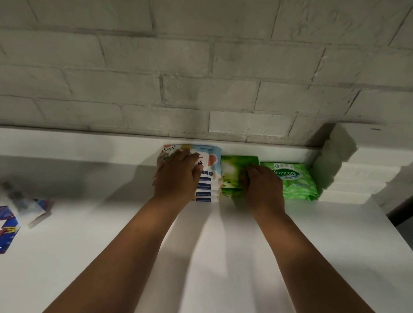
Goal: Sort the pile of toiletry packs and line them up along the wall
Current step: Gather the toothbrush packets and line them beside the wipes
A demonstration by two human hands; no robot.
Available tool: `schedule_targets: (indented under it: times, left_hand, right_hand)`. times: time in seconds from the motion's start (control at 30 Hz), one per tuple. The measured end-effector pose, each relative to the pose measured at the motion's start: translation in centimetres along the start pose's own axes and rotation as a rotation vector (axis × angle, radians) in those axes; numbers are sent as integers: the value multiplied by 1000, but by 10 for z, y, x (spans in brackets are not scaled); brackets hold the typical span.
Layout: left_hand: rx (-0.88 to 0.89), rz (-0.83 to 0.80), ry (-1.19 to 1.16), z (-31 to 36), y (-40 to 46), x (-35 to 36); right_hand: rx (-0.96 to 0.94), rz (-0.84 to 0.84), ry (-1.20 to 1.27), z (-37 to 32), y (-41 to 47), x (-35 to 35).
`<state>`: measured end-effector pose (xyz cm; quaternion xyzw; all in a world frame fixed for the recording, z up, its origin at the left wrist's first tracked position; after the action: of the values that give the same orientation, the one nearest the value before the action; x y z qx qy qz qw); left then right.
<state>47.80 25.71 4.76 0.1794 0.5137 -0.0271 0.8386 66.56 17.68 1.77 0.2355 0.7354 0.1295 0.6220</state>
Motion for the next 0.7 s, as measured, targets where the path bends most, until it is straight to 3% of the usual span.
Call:
schedule_targets:
  times: [0.2,0.37,0.53,0.7]
  left_hand:
    - [32,-1,61,4,-7,-10]
    - [28,-22,60,11,-21,-27]
    - [157,5,9,35,-43,-41]
    - [278,-103,-22,73,-55,-26]
  right_hand:
    - [48,-109,-12,-6,1,-7]
    - [1,-53,68,-17,-3,-23]
    - [110,-4,162,-4,-19,-39]
    - [193,50,198,24,-43,-49]
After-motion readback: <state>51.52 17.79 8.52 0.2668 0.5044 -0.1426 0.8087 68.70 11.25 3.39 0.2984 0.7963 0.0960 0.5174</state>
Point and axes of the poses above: each hand's wrist, its own y-axis towards the middle knuckle, its own x-axis out of the palm, z = x × y, the point moved 5 cm from there along y, towards the middle knuckle, and after that the axes turned 12 degrees about -x, right-handed, at the moved point
